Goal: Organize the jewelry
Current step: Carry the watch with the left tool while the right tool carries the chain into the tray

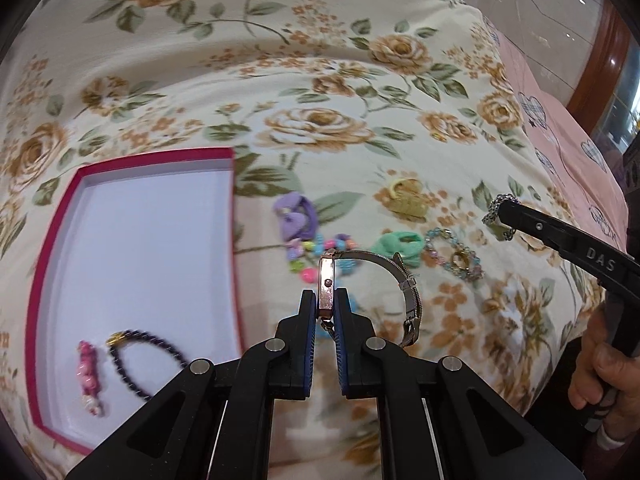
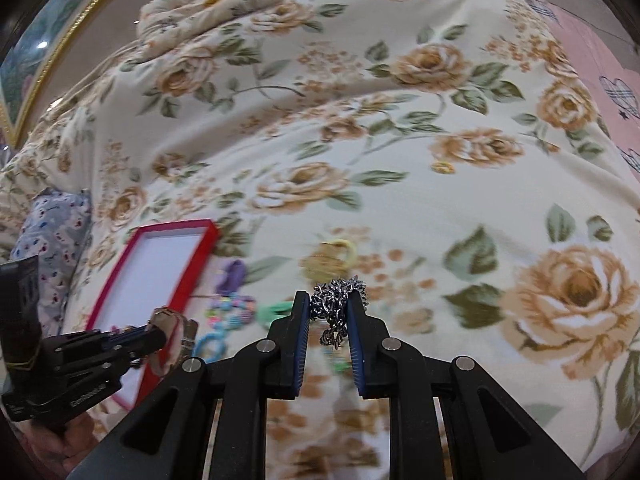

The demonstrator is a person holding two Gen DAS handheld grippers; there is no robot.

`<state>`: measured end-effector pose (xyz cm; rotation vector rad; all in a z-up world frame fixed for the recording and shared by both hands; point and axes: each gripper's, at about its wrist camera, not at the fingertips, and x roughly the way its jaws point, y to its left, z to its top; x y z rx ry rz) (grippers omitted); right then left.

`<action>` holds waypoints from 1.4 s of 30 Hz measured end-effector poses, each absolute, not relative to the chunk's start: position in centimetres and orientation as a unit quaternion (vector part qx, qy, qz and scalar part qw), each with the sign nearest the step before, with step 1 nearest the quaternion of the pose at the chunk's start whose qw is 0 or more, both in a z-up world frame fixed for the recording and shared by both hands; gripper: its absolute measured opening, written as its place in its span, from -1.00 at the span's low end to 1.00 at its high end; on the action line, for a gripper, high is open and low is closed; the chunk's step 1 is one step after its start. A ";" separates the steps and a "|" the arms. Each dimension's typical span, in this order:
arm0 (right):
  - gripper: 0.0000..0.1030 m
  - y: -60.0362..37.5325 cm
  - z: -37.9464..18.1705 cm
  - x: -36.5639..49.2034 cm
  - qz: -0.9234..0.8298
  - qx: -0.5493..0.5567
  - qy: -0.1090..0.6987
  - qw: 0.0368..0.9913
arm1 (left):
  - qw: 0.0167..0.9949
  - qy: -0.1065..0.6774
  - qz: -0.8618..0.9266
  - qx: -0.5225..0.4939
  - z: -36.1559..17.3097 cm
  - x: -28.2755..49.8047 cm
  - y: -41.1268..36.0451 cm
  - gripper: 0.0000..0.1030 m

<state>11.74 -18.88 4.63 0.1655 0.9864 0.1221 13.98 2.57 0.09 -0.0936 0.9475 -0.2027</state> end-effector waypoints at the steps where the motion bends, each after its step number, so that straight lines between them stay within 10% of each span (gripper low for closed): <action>1: -0.65 -18.4 4.7 11.7 0.065 0.080 0.473 0.875 | 0.885 0.454 -0.093 -0.047 0.3 13.6 3.1 -0.85; 42: -0.65 2.0 2.2 14.8 0.267 0.044 0.493 0.827 | 0.884 0.455 0.062 -0.089 -0.1 12.3 18.0 -0.85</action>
